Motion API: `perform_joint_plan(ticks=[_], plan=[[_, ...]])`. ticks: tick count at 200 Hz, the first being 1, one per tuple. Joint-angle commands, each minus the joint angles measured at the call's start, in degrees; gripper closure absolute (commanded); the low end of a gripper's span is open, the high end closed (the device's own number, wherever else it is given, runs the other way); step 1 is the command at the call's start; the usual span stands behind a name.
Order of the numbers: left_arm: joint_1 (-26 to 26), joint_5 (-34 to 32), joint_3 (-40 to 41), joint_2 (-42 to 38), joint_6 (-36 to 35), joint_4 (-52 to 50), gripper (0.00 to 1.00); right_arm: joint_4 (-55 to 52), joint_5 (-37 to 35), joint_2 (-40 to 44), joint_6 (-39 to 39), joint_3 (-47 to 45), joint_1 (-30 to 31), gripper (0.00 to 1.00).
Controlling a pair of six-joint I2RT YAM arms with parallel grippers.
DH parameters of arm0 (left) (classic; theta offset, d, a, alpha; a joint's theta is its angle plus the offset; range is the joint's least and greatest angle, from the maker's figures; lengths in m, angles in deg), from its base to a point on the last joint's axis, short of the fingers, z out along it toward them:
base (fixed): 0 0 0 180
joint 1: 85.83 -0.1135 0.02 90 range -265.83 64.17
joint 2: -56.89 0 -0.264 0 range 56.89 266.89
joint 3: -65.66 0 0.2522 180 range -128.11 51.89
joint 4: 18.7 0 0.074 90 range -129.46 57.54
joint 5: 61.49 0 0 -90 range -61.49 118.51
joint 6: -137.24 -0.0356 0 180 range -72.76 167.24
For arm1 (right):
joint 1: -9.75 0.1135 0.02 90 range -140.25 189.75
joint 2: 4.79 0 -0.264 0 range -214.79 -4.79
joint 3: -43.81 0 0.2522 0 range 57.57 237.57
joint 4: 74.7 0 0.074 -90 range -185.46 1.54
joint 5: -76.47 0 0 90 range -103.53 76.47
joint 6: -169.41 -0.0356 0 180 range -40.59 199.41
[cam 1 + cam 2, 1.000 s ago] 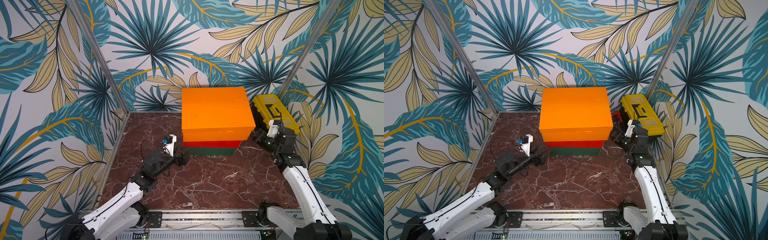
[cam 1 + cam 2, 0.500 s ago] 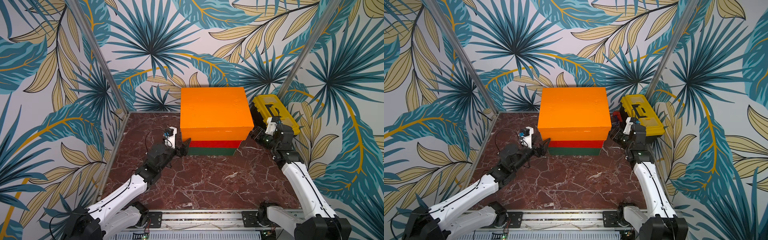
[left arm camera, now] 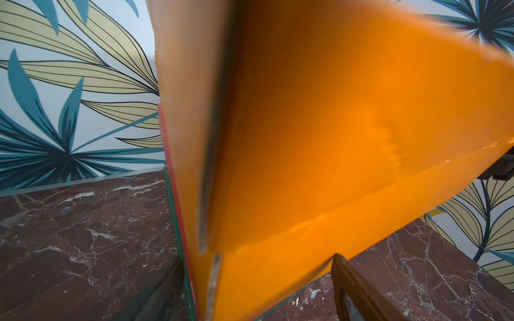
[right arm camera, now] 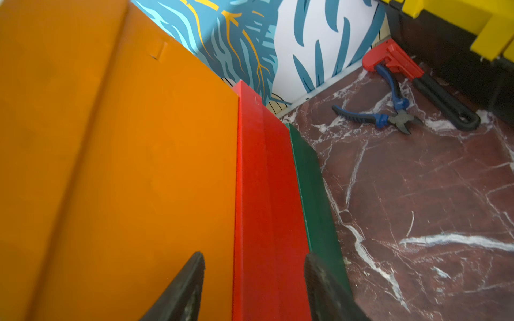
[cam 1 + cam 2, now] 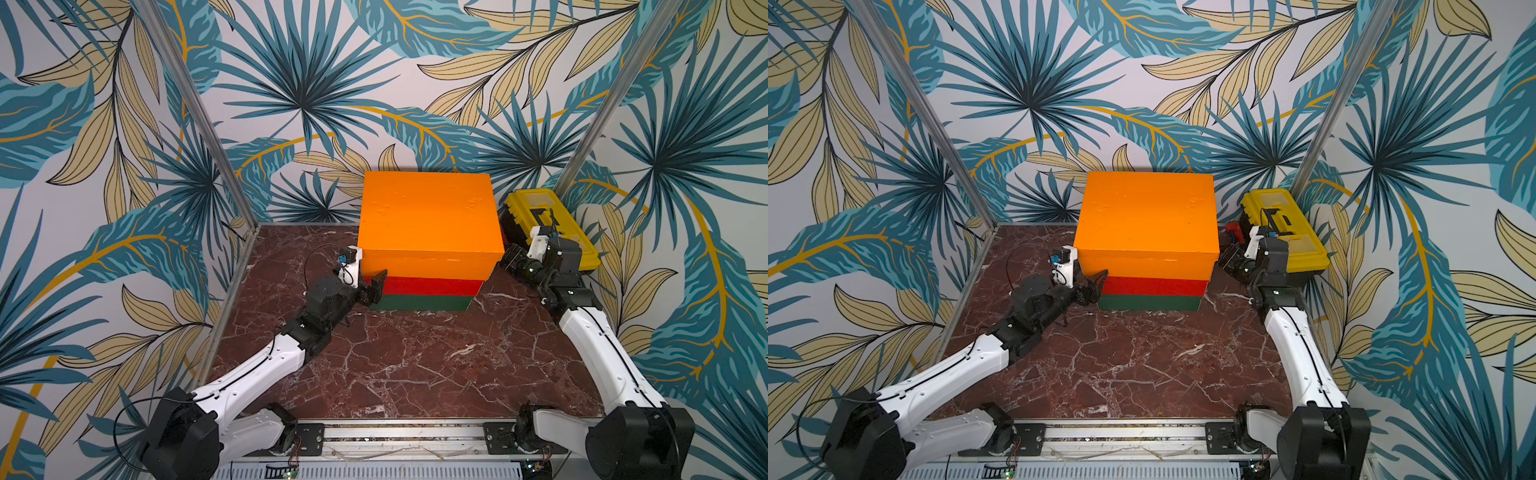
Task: Stack the shoeboxes
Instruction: Adjust the shoebox.
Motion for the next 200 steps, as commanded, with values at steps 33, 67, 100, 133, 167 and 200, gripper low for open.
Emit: perform_joint_plan(ticks=[33,67,100,133,167,200], plan=[[0.1,1.7,-2.5,-0.8,-0.6,0.5,0.16,-4.0,-2.4,7.7,3.4,-4.1,0.3,0.41],[0.1,2.2,-2.6,-1.0,-0.5,0.5,0.17,1.2,0.2,21.5,5.3,-14.9,0.4,0.35],[0.1,2.5,-2.6,-1.2,-0.3,0.5,0.16,0.4,2.1,25.0,6.5,-16.2,2.6,0.35],[0.1,2.2,-2.5,-1.5,-0.1,0.5,0.17,0.2,1.3,20.6,7.9,-14.3,5.3,0.36],[0.1,2.6,-2.8,-1.3,-0.1,0.5,0.16,-0.6,-2.2,16.4,9.2,-12.1,8.5,0.37],[0.1,3.0,-2.9,-1.0,-0.2,0.5,0.16,-1.8,-7.7,15.8,9.2,-10.8,8.5,0.37]])
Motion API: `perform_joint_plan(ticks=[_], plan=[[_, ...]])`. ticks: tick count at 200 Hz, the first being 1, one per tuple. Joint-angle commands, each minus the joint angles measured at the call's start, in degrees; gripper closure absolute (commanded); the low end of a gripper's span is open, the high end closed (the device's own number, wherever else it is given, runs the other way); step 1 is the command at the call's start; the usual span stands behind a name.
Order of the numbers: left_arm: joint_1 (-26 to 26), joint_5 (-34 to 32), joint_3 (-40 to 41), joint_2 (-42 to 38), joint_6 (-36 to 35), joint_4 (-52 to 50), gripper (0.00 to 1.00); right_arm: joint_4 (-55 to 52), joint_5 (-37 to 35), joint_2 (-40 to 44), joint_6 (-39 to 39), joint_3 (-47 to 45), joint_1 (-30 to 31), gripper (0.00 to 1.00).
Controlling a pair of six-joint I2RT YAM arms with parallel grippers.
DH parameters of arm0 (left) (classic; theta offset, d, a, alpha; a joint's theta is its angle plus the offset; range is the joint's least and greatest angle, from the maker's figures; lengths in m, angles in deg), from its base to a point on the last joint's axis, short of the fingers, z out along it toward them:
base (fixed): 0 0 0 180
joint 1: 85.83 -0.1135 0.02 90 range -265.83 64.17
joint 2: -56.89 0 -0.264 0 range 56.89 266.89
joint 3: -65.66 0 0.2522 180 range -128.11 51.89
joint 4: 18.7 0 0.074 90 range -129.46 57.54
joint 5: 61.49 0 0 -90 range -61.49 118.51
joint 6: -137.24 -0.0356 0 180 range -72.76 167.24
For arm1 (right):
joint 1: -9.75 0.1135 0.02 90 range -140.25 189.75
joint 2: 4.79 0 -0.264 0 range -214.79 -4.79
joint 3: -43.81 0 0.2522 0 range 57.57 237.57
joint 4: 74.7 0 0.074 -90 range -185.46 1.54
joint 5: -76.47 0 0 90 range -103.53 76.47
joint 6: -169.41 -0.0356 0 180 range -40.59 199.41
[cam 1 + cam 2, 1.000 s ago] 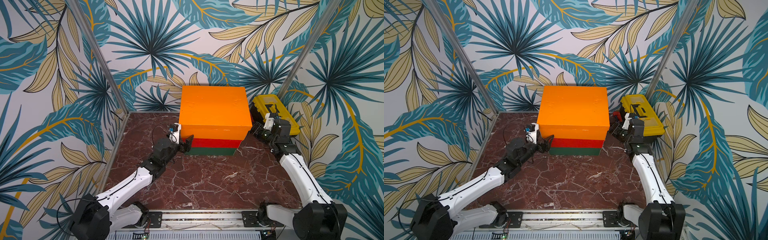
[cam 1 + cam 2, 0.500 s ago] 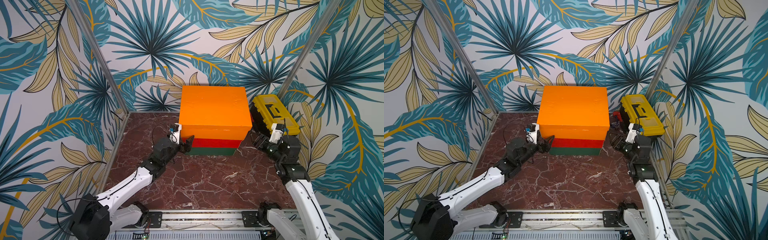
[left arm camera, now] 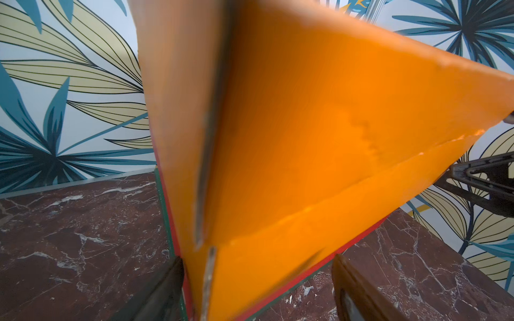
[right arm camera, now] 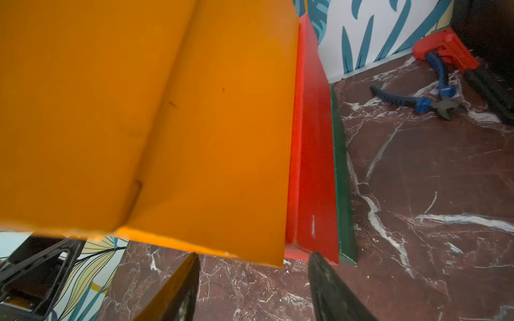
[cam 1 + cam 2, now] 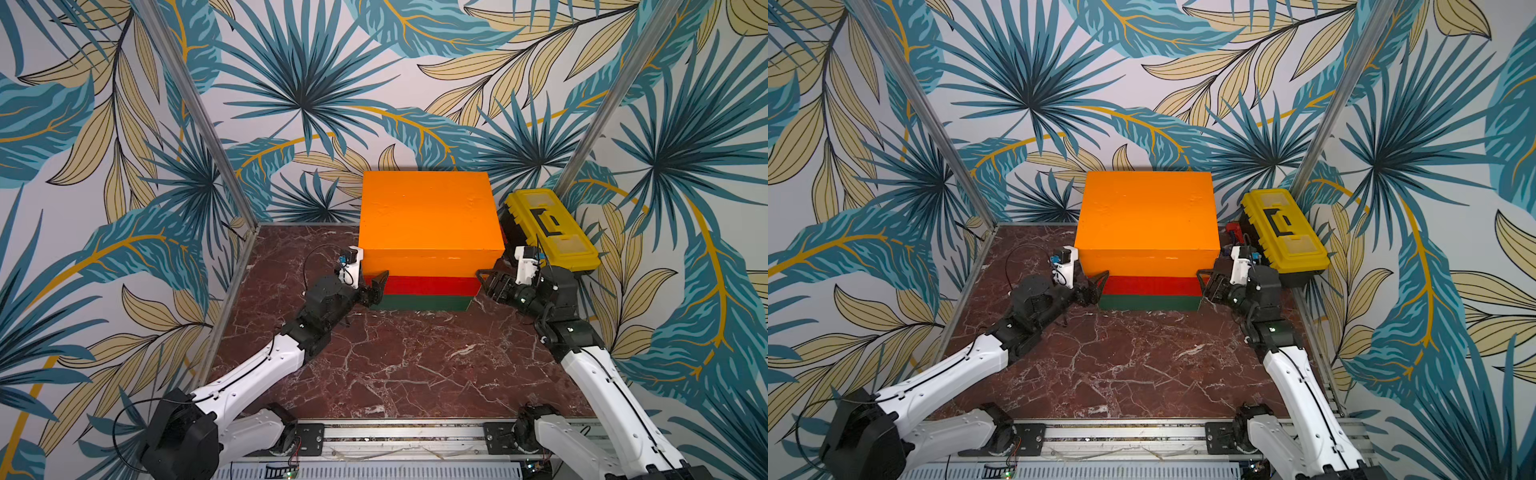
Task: Stack the shoeboxes
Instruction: Adjust the shoebox.
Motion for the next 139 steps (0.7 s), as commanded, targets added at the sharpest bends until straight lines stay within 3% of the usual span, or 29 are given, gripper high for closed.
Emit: perform_joint_plan(ticks=[1,55,113,139], plan=[[0.1,0.8,-2.9,-0.6,-0.3,0.5,0.16,-0.6,-4.9,0.0,1.1,1.7,0.2,0.37],[0.1,0.6,-2.7,-1.2,-0.9,0.5,0.16,-2.4,-3.7,-2.1,0.2,3.0,0.2,0.38],[0.1,4.4,-2.4,-7.5,-0.1,0.3,0.15,-5.6,-5.6,10.8,1.1,3.0,0.2,0.34],[0.1,4.7,-2.9,-13.0,-0.2,-1.1,0.13,-6.8,-6.4,12.1,1.4,8.0,0.2,0.31]])
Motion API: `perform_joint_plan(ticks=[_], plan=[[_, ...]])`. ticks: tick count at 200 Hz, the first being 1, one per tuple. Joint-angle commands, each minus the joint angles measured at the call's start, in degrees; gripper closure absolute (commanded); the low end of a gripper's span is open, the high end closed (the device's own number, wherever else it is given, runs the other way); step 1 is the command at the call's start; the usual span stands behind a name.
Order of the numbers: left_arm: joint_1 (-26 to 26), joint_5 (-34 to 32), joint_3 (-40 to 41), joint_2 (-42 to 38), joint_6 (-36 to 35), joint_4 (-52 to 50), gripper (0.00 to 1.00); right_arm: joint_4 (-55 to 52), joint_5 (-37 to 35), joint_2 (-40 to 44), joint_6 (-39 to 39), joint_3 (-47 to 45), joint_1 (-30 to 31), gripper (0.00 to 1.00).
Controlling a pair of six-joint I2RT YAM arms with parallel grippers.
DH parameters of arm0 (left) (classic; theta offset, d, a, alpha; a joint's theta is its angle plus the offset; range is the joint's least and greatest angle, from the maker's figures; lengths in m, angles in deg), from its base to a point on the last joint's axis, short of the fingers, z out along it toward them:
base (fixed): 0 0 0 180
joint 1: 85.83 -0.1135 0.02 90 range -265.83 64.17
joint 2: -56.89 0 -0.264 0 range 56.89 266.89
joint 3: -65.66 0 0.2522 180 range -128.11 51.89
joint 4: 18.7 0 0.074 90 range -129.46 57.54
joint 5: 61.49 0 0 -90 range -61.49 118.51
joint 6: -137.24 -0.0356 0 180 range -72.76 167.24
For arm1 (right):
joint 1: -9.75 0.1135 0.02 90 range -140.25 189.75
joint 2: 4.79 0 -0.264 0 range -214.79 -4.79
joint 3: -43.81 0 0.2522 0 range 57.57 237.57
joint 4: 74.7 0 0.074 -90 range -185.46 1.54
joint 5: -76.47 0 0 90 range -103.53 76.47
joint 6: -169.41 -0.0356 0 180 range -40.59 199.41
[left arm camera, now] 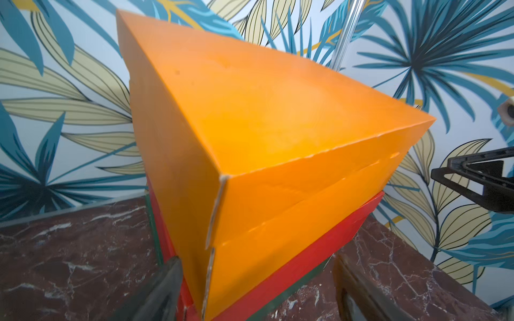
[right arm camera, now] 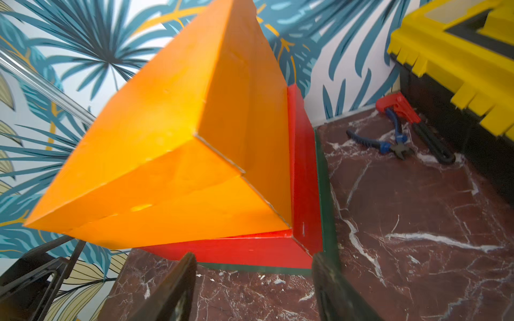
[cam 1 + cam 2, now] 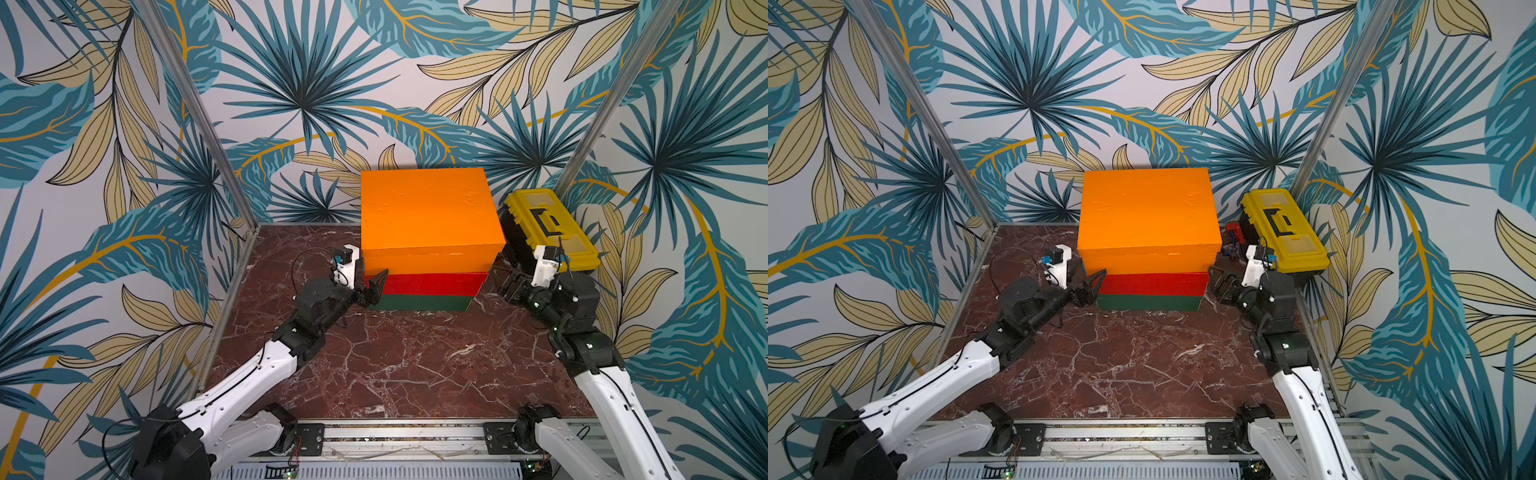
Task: Stack the shoeboxes
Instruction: Adjust the shoebox.
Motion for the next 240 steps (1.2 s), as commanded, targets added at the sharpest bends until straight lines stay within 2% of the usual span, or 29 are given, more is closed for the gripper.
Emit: perform_joint_plan(ticks=[1,26,48,75,94,98,120,128,166,207,240], plan=[[0.1,1.3,-2.9,-4.9,-0.3,-1.1,0.13,-1.4,-1.5,0.6,1.2,4.5,0.2,0.31],[-0.1,-2.1,-6.7,-8.5,-0.9,-5.8,0.11,-2.4,-0.6,-5.1,1.7,13.0,0.2,0.31],[-1.1,-4.4,-13.7,-7.4,-1.8,-11.1,0.09,-5.7,0.1,-13.2,3.8,25.1,0.2,0.31],[-6.0,-1.1,-25.2,0.3,-1.4,-15.5,0.08,-12.8,0.4,-24.3,7.3,42.4,0.2,0.32],[-8.3,1.0,-33.0,7.2,-2.5,-16.3,0.08,-14.4,1.2,-30.7,8.8,51.2,0.2,0.35],[-8.6,1.2,-34.7,8.7,-2.9,-16.6,0.08,-14.4,1.6,-31.9,9.2,52.9,0.2,0.37],[-9.9,3.3,-43.9,17.0,-4.8,-18.2,0.08,-14.6,4.9,-39.0,11.5,61.3,0.2,0.64],[-10.4,4.0,-46.7,19.7,-5.3,-18.3,0.08,-14.6,5.1,-41.3,11.9,63.8,0.2,0.69],[-13.1,6.3,-57.7,31.6,-6.3,-18.4,0.08,-16.3,7.6,-53.3,13.7,75.8,0.1,0.7],[-16.1,9.1,-71.4,45.5,-6.0,-23.0,0.07,-22.7,10.5,-71.4,14.1,96.4,0.2,0.66],[-18.1,11.1,-83.8,56.8,-5.3,-29.7,0.07,-18.6,11.3,-78.5,13.6,99.0,0.2,0.63]])
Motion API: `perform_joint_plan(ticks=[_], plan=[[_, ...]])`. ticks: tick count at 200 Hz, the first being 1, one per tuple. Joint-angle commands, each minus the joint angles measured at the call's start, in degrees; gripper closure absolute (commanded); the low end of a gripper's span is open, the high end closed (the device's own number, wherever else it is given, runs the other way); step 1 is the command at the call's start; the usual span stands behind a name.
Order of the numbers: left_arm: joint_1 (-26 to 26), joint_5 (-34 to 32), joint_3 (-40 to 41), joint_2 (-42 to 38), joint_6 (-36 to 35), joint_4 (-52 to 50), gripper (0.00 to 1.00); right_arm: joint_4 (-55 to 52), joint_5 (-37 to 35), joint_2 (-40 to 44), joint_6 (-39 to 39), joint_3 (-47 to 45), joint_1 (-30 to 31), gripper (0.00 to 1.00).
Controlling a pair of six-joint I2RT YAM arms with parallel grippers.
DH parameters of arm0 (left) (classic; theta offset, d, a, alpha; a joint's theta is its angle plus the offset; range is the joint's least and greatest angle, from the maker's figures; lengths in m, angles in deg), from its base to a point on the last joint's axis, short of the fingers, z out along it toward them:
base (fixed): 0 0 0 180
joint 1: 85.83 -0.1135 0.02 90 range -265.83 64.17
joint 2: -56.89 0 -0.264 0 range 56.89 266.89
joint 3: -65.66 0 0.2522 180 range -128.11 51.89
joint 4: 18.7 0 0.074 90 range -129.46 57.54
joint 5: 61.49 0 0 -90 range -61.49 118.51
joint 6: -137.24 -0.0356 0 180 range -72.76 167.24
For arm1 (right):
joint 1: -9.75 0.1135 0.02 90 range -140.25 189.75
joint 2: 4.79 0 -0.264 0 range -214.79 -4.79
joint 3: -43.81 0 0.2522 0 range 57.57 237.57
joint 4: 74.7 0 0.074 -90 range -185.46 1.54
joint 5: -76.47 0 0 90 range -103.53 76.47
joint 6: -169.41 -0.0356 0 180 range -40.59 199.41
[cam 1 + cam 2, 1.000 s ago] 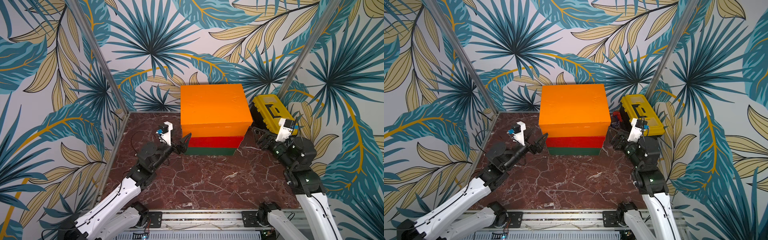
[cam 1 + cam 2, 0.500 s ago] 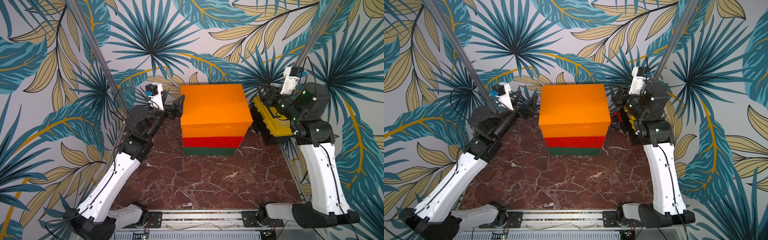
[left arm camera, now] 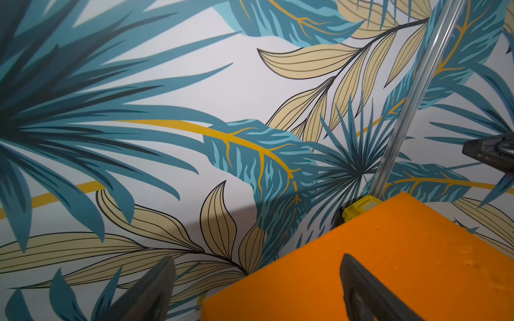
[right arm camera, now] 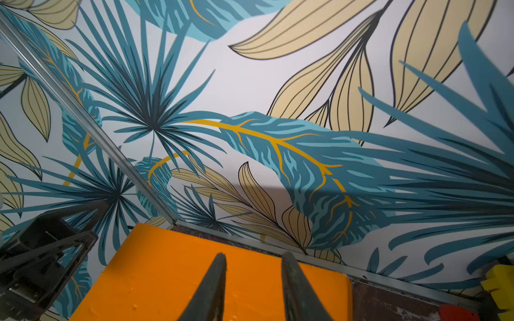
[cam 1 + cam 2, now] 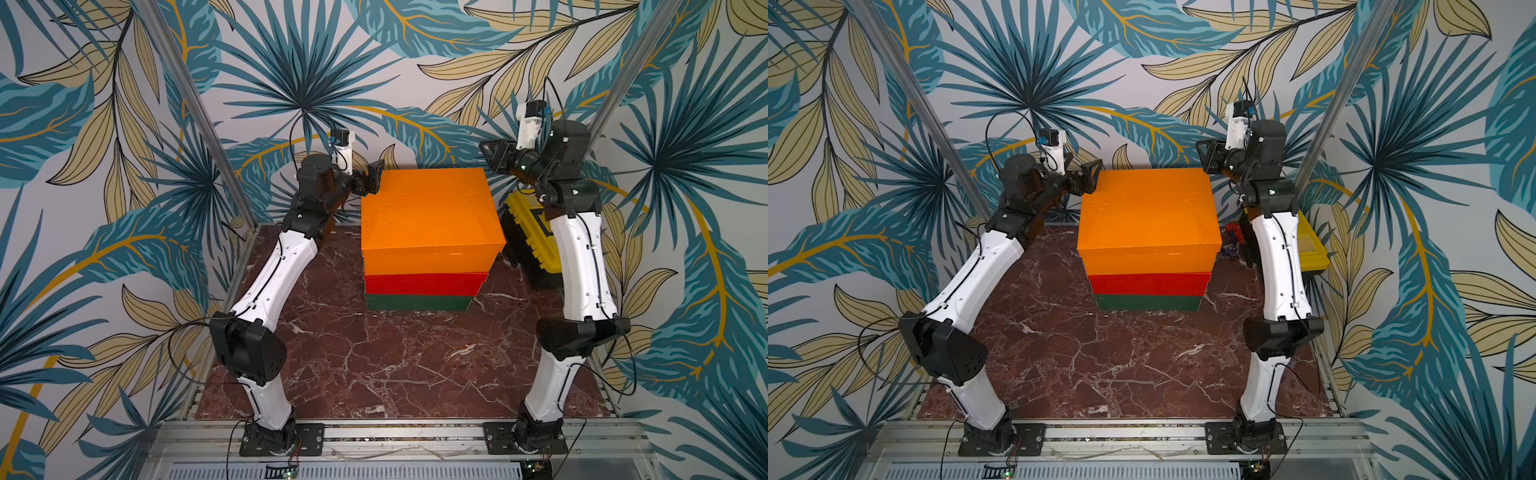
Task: Stack the shoeboxes
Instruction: Adjust the shoebox.
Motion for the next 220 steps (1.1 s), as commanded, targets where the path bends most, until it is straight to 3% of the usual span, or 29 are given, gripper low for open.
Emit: perform_joint_plan(ticks=[1,48,87,113,158,220], plan=[[-1.6,2.8,-9.1,5.9,0.1,-6.9,0.07,0.4,1.8,-3.9,0.5,1.3,0.1,0.63],[-4.3,5.6,-16.0,14.1,2.9,-8.9,0.07,1.6,0.4,-8.5,-0.5,1.3,-0.3,0.63],[-5.7,9.3,-16.4,16.7,4.7,-9.1,0.08,-0.1,0.5,-9.5,-1.1,0.2,-0.5,0.66],[-5.6,10.6,-15.8,16.4,5.3,-9.1,0.08,1.9,-1.5,-6.3,-1.1,-6.5,-0.5,0.68],[-5.4,12.9,-16.2,16.5,6.4,-9.1,0.08,9.9,-11.7,0.9,-1.7,-25.1,-0.5,0.71],[-5.0,13.5,-15.1,16.0,6.6,-9.1,0.08,9.6,-14.6,5.2,-2.0,-24.5,-0.5,0.7]])
